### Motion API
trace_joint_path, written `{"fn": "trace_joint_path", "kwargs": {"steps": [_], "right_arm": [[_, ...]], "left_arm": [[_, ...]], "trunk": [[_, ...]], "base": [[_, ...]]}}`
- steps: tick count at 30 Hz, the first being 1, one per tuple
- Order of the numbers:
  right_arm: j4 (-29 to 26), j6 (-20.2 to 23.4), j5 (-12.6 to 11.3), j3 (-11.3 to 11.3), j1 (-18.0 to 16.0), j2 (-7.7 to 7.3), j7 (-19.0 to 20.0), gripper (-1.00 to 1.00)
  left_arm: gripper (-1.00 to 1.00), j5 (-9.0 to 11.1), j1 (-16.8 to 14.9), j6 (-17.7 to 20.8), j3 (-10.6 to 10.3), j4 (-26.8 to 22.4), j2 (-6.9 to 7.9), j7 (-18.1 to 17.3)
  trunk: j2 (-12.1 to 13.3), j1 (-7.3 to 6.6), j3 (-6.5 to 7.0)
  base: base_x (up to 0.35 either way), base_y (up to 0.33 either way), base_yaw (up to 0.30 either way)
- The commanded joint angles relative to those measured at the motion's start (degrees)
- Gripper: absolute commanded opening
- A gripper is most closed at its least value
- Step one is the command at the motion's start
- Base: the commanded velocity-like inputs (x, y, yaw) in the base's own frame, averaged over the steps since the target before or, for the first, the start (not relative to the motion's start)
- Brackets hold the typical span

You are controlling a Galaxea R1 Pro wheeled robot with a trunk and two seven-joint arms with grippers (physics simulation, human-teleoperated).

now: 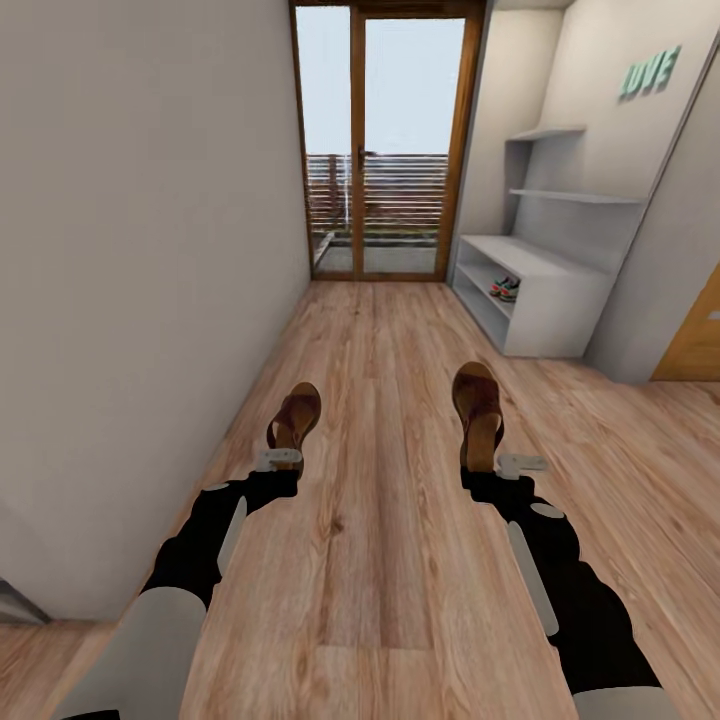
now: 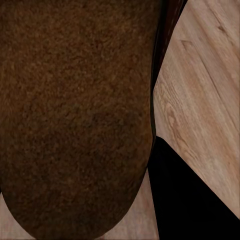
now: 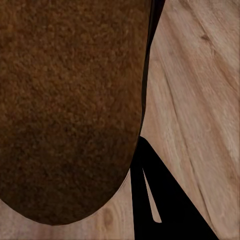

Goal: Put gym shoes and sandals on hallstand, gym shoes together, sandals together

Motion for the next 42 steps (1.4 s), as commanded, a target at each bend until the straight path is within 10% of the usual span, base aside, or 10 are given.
{"fn": "trace_joint_path", "kwargs": {"steps": [1,42], "right_arm": [[-0.1,0.3,-0.7,0.1,0.0,-0.04,-0.6,-1.00],[-0.1,0.3,-0.7,0.1,0.0,-0.04,-0.6,-1.00]], "left_arm": [[-1.00,-0.7,0.0,0.2,0.3,-0.1,-0.07,-0.6],[-1.00,-0.7,0.0,0.2,0.4,-0.1,-0.02,-0.6]], "trunk": [[0.0,0.02,-0.06],[0.0,0.02,-0.06]], "base": [[0.348,0.000,0.000],[0.347,0.000,0.000]]}}
